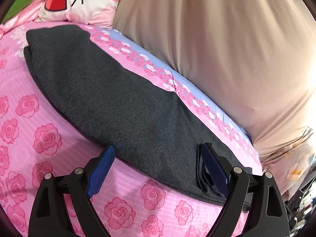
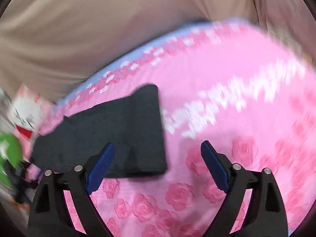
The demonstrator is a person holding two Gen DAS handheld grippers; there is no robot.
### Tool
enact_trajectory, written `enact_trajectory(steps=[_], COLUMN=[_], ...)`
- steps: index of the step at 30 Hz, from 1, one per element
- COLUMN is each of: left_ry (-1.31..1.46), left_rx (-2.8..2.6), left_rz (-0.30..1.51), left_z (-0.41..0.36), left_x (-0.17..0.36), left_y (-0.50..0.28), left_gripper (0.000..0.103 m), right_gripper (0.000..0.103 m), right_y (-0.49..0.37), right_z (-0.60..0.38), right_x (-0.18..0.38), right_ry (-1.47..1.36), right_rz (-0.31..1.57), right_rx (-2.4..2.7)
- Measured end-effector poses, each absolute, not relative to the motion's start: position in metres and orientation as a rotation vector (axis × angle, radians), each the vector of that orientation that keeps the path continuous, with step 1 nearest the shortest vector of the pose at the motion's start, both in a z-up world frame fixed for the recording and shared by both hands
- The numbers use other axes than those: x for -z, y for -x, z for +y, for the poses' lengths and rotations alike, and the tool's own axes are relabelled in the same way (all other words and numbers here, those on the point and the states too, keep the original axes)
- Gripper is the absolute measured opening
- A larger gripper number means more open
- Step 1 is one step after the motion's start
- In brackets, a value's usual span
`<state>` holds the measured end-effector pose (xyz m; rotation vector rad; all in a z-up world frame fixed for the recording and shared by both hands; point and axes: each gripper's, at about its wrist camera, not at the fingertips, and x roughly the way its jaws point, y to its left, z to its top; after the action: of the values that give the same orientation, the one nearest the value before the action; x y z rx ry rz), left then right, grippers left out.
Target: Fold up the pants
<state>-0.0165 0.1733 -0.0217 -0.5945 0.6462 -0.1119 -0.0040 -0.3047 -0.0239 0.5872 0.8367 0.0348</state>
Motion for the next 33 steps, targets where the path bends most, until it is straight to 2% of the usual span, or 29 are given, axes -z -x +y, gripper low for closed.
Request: enact_trajectory(steps=[4,5,6,7,8,9,13,17,28,29,33], left_ry=[0.573,0.571,0.569,0.566,0.563,0.558,0.551,0.494,0.401,0.391,0.369], left_rx=[0.100,0.098,0.096,0.090,0.086,0.081,0.071,0.070,0.105,0.110,0.134], left_rz=[0.642,0.640,0.638,0.637,0.636,0.634,0.633,0.669,0.656,0.660,0.666], left_z=[0.172,0.171,0.171,0.170,0.170,0.169,0.169,0.160,0.131,0.128,0.122], left_x=[0.020,0.020,0.019,0.019,0.019,0.019,0.017,0.011,0.005,0.006,0.010], left_y=[0.018,0.018,0.018,0.019,0.019,0.019,0.020,0.024,0.029,0.028,0.027], left_gripper=[0.087,0.087,0.087,0.087,0.087,0.087,0.087,0.087,0.087,0.087,0.087], right_gripper=[0.087,0.079,0.061,0.060,0.034,0.017,0.016,0.010,0.010,0.010,0.025], right_y=[-0.006,-0.012,-0.021,-0.024,-0.029,-0.032,-0.020,-0.004,0.049,0.053,0.063], right_z=[-0.291,-0.285,-0.276,-0.267,-0.259,-0.255,-0.250,-0.276,-0.353,-0.359,-0.354], right_x=[0.031,0.033,0.039,0.036,0.033,0.034,0.012,0.003,0.006,0.006,0.002], right_ry=[-0.586,-0.598,-0.613,-0.584,-0.554,-0.580,-0.470,-0.406,-0.450,-0.448,-0.319], right_rz=[0.845,0.849,0.881,0.873,0.876,0.879,0.768,0.734,0.685,0.687,0.710], right_rx=[-0.095,-0.141,-0.169,-0.147,-0.159,-0.195,-0.129,-0.037,0.126,0.131,0.166])
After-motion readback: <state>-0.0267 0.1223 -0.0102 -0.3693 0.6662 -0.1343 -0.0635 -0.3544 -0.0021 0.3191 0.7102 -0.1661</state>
